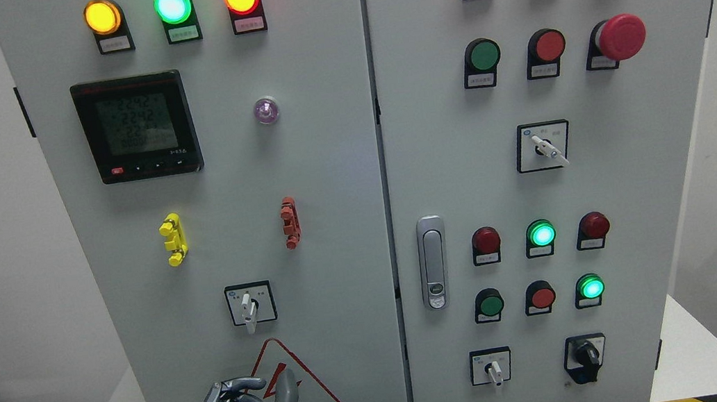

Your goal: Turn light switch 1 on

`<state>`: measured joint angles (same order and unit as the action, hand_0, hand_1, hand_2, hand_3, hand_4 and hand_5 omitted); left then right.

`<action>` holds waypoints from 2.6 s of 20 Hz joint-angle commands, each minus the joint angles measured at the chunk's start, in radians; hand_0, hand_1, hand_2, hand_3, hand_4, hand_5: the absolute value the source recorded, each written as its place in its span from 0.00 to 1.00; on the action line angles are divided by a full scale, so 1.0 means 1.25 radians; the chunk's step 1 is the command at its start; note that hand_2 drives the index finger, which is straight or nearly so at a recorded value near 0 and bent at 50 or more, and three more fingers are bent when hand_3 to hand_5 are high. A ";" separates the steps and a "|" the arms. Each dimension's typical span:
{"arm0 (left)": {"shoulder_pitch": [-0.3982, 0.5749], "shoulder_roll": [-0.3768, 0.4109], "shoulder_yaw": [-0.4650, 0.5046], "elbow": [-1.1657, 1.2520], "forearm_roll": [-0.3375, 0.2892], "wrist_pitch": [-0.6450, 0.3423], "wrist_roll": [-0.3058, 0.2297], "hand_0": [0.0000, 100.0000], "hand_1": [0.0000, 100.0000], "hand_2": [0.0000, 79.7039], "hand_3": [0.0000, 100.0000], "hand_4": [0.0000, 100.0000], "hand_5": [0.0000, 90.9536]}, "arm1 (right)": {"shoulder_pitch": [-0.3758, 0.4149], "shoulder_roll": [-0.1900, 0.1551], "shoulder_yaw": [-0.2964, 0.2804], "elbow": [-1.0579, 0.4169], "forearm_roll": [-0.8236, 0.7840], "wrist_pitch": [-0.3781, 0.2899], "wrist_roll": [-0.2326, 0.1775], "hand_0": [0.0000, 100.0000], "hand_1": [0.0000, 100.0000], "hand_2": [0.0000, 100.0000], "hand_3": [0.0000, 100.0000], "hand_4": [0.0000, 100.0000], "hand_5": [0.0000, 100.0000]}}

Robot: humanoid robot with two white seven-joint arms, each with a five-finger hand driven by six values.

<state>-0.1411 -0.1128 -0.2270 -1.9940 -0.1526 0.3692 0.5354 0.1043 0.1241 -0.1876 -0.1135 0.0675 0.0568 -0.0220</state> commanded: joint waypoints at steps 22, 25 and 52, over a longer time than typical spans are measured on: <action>-0.118 -0.020 0.034 0.018 -0.001 0.065 0.018 0.02 0.68 0.70 0.87 0.90 0.91 | 0.000 0.000 0.000 0.000 0.000 0.000 0.000 0.00 0.00 0.00 0.00 0.00 0.00; -0.125 -0.020 0.034 0.024 -0.001 0.067 0.018 0.02 0.68 0.70 0.87 0.90 0.91 | 0.000 0.000 0.000 0.000 0.000 0.000 0.000 0.00 0.00 0.00 0.00 0.00 0.00; -0.151 -0.025 0.034 0.029 0.003 0.103 0.018 0.13 0.73 0.72 0.88 0.91 0.92 | 0.000 0.000 0.000 0.000 0.000 0.000 0.000 0.00 0.00 0.00 0.00 0.00 0.00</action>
<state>-0.3274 -0.1427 -0.1845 -1.9594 -0.1488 0.4962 0.5586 0.1043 0.1243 -0.1876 -0.1135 0.0675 0.0568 -0.0220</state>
